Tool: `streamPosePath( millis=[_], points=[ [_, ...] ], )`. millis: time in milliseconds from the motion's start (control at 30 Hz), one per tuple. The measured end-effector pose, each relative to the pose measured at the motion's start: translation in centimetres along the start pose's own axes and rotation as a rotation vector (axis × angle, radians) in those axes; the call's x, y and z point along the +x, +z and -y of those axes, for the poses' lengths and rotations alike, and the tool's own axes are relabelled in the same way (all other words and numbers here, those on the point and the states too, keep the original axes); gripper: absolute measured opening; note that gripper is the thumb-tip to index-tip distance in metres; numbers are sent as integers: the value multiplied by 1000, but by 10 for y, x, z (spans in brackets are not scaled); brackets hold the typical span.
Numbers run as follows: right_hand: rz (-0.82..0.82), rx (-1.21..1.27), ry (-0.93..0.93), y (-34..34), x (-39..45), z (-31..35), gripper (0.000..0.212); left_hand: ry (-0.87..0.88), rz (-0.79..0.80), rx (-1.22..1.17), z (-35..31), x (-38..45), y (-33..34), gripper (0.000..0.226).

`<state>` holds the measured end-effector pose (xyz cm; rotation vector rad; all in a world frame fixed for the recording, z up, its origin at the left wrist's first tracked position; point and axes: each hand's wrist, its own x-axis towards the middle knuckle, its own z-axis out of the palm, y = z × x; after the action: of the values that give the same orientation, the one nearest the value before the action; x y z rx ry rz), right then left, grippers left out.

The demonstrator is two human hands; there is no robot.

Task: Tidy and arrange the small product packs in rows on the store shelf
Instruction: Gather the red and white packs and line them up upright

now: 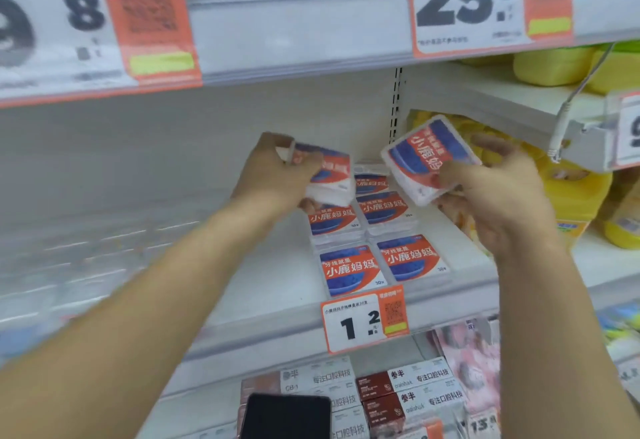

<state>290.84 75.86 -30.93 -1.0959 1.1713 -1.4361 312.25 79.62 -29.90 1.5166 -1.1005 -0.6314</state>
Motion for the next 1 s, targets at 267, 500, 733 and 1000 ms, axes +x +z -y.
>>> streamPosePath(
  millis=[267,500,733,1000],
  points=[
    [147,-348,57,-21,-9,0,16,-162,87,-104,32,-69,19,41],
    [228,-523,237,-25,0,-12,20,-27,104,304,49,-83,19,50],
    [316,-712,263,-32,4,-14,24,17,120,650,54,-87,15,57],
    [418,-844,250,-34,10,-22,45,-13,193,552,64,-93,15,74]
  ],
)
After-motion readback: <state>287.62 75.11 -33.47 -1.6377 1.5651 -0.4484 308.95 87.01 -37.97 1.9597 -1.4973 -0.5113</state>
